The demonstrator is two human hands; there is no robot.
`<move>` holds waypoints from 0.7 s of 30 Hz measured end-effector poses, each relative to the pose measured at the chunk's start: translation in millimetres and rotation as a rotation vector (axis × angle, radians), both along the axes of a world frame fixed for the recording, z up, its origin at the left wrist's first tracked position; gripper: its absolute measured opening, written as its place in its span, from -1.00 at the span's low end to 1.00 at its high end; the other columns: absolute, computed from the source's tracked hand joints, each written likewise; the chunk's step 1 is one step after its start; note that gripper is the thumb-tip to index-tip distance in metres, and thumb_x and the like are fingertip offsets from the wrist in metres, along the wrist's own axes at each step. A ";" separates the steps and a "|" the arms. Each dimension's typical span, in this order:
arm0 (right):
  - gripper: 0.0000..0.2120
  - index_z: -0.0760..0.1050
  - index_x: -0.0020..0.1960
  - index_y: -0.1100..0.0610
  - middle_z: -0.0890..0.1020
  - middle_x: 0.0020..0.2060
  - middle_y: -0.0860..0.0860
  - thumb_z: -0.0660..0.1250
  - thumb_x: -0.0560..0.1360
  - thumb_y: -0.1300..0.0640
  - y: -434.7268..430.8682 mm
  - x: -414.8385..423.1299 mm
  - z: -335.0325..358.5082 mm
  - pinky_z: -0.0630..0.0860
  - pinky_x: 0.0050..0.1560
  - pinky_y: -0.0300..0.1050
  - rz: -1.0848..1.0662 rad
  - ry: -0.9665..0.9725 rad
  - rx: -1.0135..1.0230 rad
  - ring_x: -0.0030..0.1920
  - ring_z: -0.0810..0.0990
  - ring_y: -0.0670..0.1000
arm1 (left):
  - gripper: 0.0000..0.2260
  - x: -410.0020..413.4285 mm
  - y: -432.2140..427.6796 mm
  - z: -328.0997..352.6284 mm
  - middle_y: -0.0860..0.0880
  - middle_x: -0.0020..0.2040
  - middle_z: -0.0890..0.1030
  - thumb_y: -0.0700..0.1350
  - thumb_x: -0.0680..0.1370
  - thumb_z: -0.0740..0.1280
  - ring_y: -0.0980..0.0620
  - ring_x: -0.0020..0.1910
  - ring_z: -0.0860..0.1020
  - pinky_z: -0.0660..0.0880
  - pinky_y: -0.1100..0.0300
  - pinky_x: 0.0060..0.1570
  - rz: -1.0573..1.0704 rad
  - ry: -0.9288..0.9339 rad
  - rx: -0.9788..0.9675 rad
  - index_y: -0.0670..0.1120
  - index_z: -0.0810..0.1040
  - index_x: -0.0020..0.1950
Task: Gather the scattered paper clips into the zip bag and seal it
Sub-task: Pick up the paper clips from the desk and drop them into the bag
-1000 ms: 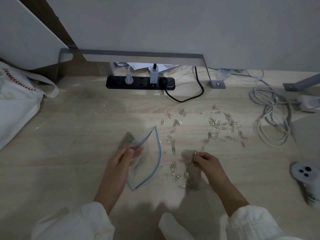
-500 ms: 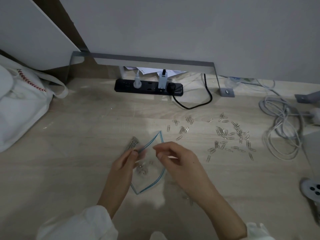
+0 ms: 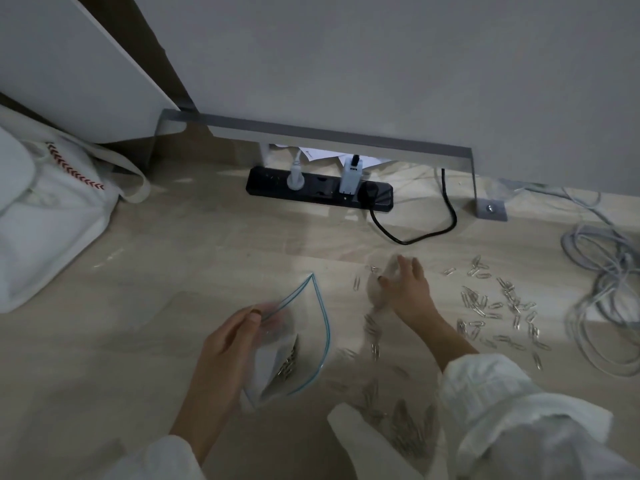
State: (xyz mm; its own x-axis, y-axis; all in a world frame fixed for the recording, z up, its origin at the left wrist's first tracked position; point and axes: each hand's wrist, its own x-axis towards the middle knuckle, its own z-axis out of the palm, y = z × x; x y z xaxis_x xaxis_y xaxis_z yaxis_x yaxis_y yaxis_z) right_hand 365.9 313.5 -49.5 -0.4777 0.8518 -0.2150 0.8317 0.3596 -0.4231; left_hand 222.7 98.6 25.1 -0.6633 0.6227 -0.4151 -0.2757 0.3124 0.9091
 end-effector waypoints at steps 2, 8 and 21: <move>-0.41 0.23 0.37 0.12 0.21 0.38 0.31 0.14 0.41 -0.13 -11.5 -5.6 -13.6 0.26 0.35 0.27 -0.010 -0.030 -0.091 0.38 0.21 0.34 | -0.79 -2.3 0.3 -2.5 -0.02 -0.05 0.70 -0.24 0.57 0.19 0.02 0.04 0.63 0.50 0.18 0.14 0.003 -0.010 0.008 -0.11 0.63 -0.03; -0.43 -0.09 0.51 0.07 -0.11 0.52 0.09 -0.09 0.57 -0.13 -43.6 6.7 -39.2 -0.19 0.47 -0.06 0.309 -0.111 -0.033 0.50 -0.22 0.09 | -0.75 -3.1 3.4 -0.8 0.02 -0.06 0.70 -0.26 0.58 0.15 0.11 0.00 0.63 0.50 0.39 0.01 -0.036 0.002 0.005 -0.11 0.62 -0.03; -0.30 0.13 0.47 0.07 0.14 0.48 -0.01 0.10 0.46 -0.30 -126.9 114.5 -36.1 -0.12 0.45 -0.26 0.508 -0.164 -0.038 0.48 0.01 -0.05 | -0.76 23.4 -10.2 12.5 0.05 -0.05 0.70 -0.18 0.59 0.15 0.10 0.06 0.61 0.42 0.14 0.20 -0.078 0.014 -0.011 -0.07 0.62 0.03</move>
